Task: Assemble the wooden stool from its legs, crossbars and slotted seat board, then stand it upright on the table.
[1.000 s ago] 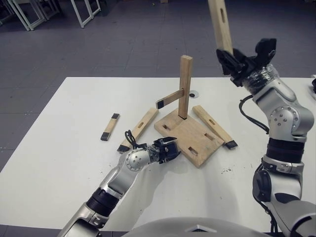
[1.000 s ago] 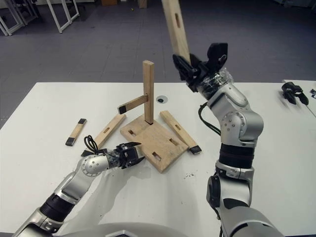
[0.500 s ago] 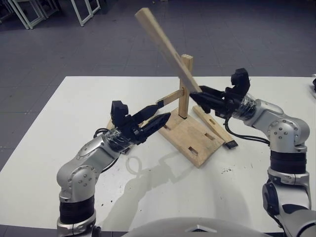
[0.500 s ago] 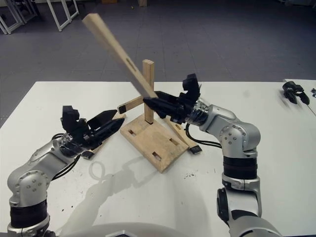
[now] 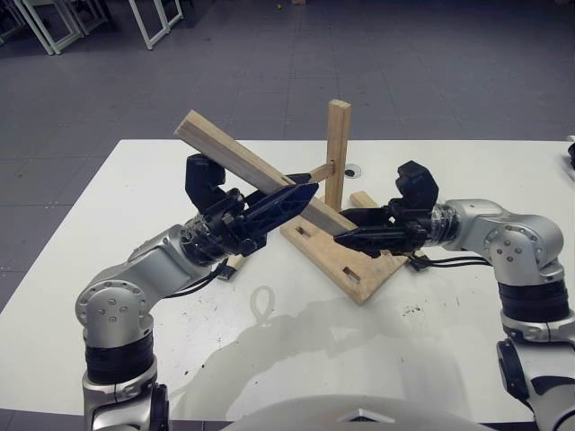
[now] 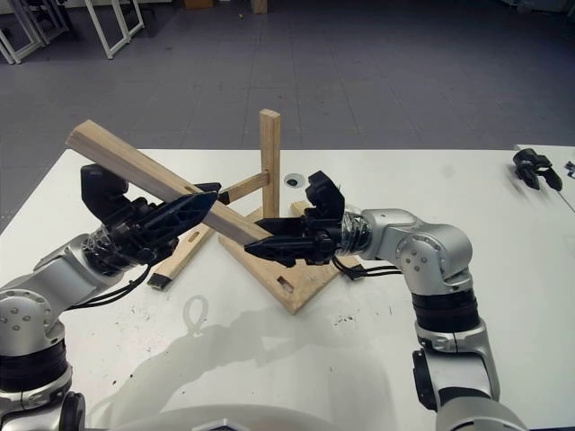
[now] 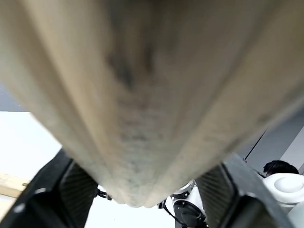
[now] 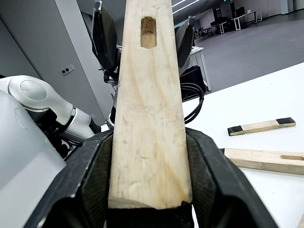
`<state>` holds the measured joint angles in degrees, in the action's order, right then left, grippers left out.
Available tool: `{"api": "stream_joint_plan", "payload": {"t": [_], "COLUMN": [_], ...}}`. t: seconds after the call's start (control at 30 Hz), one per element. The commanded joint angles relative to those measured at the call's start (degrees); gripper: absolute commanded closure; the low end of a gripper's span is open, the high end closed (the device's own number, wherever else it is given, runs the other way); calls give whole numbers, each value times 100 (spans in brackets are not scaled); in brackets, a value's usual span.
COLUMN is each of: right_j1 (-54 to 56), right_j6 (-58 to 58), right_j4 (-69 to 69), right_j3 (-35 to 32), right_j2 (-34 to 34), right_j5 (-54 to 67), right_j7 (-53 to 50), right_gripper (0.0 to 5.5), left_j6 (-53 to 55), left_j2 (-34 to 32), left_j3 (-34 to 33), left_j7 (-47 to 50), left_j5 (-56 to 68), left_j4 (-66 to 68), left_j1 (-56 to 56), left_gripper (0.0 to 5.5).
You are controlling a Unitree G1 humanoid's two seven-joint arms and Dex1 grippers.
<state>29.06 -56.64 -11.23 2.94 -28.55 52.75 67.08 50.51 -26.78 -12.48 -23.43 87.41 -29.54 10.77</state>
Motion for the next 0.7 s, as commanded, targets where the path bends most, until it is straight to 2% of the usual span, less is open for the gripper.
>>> {"api": "stream_joint_plan", "payload": {"t": [0.03, 0.1, 0.23, 0.27, 0.4, 0.47, 0.57, 0.7], "right_j1": [-17, -31, -40, -50, -266, -421, -508, -377], "right_j6": [-68, -33, 98, 146, 649, 1228, 1965, 2902], "right_j4": [-52, -68, -91, -96, -81, 175, 627, 1216], "right_j3": [44, 84, 147, 174, 589, 913, 1298, 1737], "right_j2": [-118, -150, -188, -216, -696, -1041, -1210, -873], "right_j5": [30, 6, -101, -161, -897, -1620, -2503, -3823], "right_j7": [-8, 10, 12, 13, 254, 347, 299, -588], "right_gripper": [347, 347, 347, 308, 241, 192, 188, 188], "left_j6": [-21, -47, -94, -114, -232, -434, -905, -1653], "left_j2": [-235, -257, -315, -317, -450, -580, -677, -554], "left_j3": [125, 156, 65, 33, -175, -209, 150, 937], "left_j7": [-239, -254, -248, -237, -327, -403, -485, -702], "left_j5": [-308, -381, -414, -416, -628, -1219, -2523, -4163], "left_j4": [-20, 46, 274, 321, 487, 693, 1149, 1856], "left_j1": [-76, -64, -95, -86, -134, -163, -100, 200], "left_gripper": [323, 341, 342, 342, 344, 344, 344, 344]}}
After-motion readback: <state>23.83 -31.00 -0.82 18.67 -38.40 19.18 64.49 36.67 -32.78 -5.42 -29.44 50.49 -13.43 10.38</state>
